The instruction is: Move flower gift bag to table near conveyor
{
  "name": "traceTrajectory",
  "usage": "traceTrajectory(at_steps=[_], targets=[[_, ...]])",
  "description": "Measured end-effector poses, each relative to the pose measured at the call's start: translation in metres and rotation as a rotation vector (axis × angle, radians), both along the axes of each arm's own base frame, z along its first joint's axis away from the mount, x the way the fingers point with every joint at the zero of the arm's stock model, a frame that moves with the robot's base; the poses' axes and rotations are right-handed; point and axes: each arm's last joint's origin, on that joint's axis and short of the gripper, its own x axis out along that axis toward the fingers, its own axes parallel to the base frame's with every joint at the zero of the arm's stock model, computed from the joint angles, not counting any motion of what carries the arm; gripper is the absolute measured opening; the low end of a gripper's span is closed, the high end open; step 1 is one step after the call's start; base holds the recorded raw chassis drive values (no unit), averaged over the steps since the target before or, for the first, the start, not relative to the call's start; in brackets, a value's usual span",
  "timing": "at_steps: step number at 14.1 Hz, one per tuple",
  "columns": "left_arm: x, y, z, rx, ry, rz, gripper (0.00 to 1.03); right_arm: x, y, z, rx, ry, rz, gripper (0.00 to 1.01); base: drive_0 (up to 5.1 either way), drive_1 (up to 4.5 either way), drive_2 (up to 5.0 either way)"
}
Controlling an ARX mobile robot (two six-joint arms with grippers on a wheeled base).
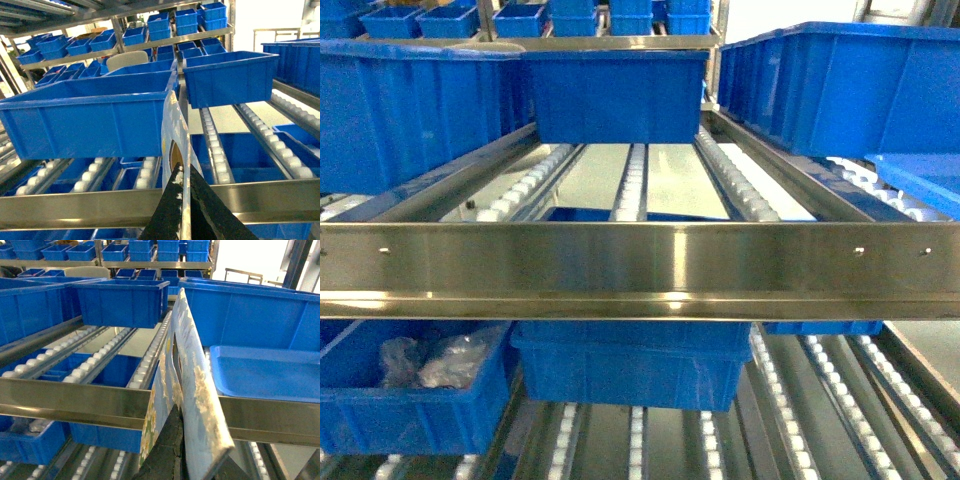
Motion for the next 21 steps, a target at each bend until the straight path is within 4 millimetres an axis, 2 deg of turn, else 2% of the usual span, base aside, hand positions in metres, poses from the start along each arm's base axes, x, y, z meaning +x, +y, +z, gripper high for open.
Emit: traceTrajectory(at_steps=[7,15,21], targets=[[0.0,0.0,-0.0001,0.0,0.0,0.0,0.02,0.0,0.0,0.0,0.0,0.0,0.0,0.02,-4.7,0.87,3.8],[-0.0001,0.0,0.0,0.0,0.0,0.0,0.02,0.0,0.0,0.0,0.0,0.0,0.0,0.02,-4.9,2.52,2.5],[0.0001,0.0,-0.0002,0.0,0.001,0.0,0.02,0.0001,0.0,0.0,0.0,0.0,0.0,0.02,-4.7,1.37,3.7]])
